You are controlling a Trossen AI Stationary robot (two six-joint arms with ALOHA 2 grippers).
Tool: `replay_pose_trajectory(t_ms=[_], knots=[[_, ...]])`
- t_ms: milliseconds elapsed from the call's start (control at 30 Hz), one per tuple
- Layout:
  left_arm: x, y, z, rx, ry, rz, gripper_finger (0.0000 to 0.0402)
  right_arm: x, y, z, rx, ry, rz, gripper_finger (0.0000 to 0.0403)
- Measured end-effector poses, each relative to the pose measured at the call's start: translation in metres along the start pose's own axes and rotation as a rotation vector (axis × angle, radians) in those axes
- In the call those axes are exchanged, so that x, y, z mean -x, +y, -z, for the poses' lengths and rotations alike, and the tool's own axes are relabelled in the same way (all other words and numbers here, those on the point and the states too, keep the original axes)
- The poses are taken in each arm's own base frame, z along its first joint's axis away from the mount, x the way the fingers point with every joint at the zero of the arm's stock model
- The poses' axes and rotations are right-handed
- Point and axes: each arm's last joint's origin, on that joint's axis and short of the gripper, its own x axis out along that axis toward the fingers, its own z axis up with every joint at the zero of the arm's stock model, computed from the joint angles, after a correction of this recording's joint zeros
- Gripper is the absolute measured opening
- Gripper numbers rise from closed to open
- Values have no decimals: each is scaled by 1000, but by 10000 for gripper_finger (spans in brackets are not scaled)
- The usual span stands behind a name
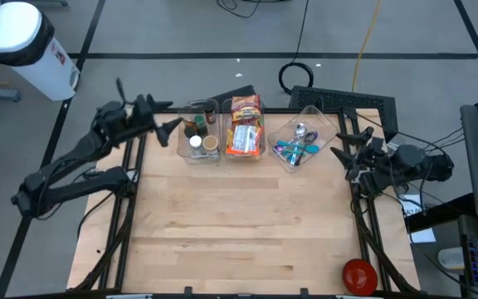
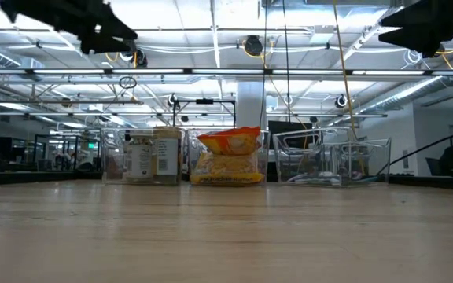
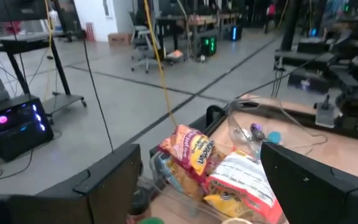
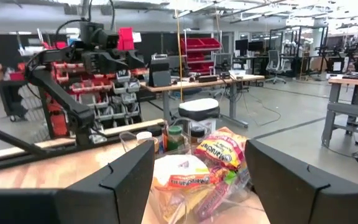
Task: Pick & Place Food Item
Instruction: Return to Home Position
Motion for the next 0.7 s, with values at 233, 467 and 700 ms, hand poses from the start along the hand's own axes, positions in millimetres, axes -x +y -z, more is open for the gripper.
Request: replay_pose_trajectory(t_ms=[233, 467, 700], knots=[[28, -6, 40, 48, -65, 1, 335, -5, 4, 14, 9, 22, 0, 242], [41, -13, 79, 79, -81, 91, 335, -11, 8, 29, 27, 40, 1, 242], [46, -18, 109, 71, -68, 166, 335, -13, 10, 41, 37, 68, 1, 242]])
